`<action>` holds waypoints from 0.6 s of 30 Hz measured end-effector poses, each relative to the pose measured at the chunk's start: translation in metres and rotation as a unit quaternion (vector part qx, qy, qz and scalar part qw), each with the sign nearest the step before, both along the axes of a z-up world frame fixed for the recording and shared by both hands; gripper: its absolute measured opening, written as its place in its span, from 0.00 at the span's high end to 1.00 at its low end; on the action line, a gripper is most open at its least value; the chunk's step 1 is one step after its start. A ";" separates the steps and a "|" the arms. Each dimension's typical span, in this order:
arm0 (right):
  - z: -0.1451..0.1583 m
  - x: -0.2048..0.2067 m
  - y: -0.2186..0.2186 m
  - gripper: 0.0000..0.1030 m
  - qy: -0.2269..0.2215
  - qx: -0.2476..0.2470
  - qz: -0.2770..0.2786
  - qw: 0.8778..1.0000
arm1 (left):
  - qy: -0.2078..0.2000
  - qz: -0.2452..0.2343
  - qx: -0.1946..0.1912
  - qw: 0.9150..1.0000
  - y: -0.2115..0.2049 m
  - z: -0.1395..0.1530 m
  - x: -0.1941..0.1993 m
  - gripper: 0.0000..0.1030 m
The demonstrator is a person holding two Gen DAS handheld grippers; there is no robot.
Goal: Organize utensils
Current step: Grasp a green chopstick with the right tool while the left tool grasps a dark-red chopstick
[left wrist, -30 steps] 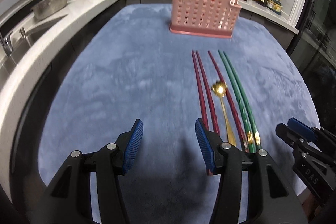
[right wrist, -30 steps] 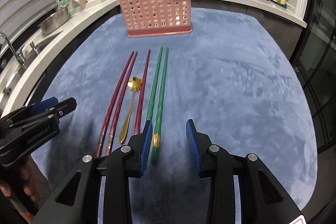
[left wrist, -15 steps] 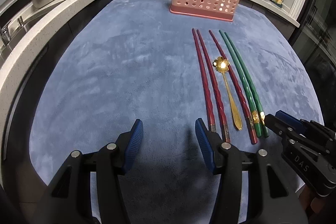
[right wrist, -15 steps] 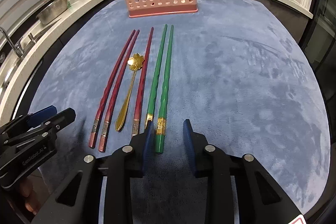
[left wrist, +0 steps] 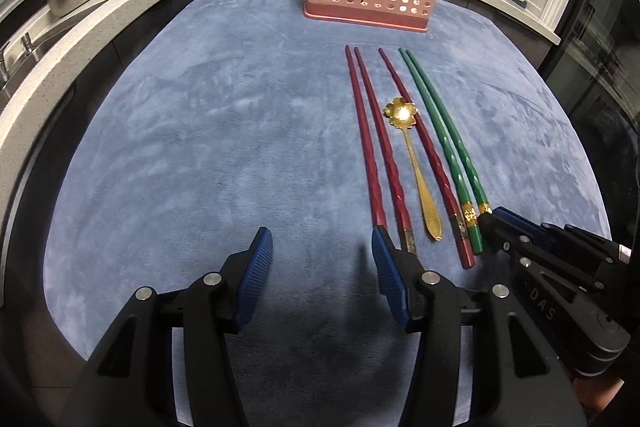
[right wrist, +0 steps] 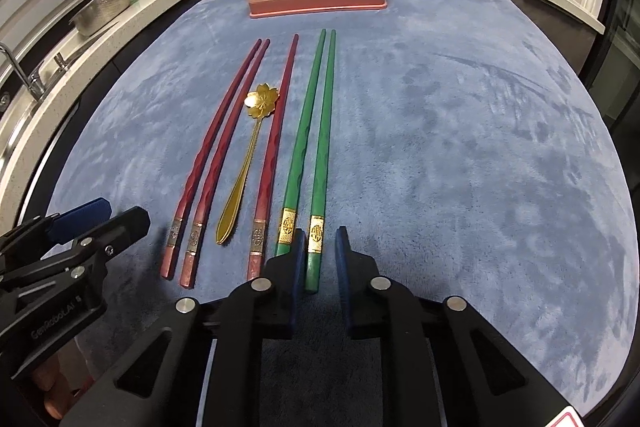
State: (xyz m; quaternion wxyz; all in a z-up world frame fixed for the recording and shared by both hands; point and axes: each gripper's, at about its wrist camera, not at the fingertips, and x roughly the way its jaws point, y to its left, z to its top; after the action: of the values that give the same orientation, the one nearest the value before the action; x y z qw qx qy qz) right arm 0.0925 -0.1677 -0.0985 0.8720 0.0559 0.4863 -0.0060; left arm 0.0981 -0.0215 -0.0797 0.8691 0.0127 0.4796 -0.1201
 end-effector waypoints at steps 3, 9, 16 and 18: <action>-0.001 -0.001 -0.005 0.93 -0.001 0.008 -0.004 1.000 | 0.003 -0.005 -0.003 1.000 -0.003 -0.001 -0.001 0.52; -0.001 -0.001 -0.007 0.93 -0.001 0.010 -0.005 1.000 | 0.014 -0.013 -0.009 1.000 -0.010 -0.007 -0.001 0.52; -0.001 -0.001 -0.007 0.93 -0.001 0.012 -0.005 1.000 | 0.026 -0.012 -0.005 1.000 -0.014 -0.016 0.001 0.52; -0.001 -0.002 -0.008 0.93 -0.001 0.012 -0.005 1.000 | 0.024 -0.010 -0.005 1.000 -0.014 -0.017 0.001 0.52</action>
State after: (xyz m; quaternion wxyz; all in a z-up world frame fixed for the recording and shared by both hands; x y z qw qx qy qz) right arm 0.0908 -0.1753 -0.0998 0.8718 0.0686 0.4850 -0.0043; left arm 0.0991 -0.0355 -0.0967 0.8563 0.0106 0.4993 -0.1316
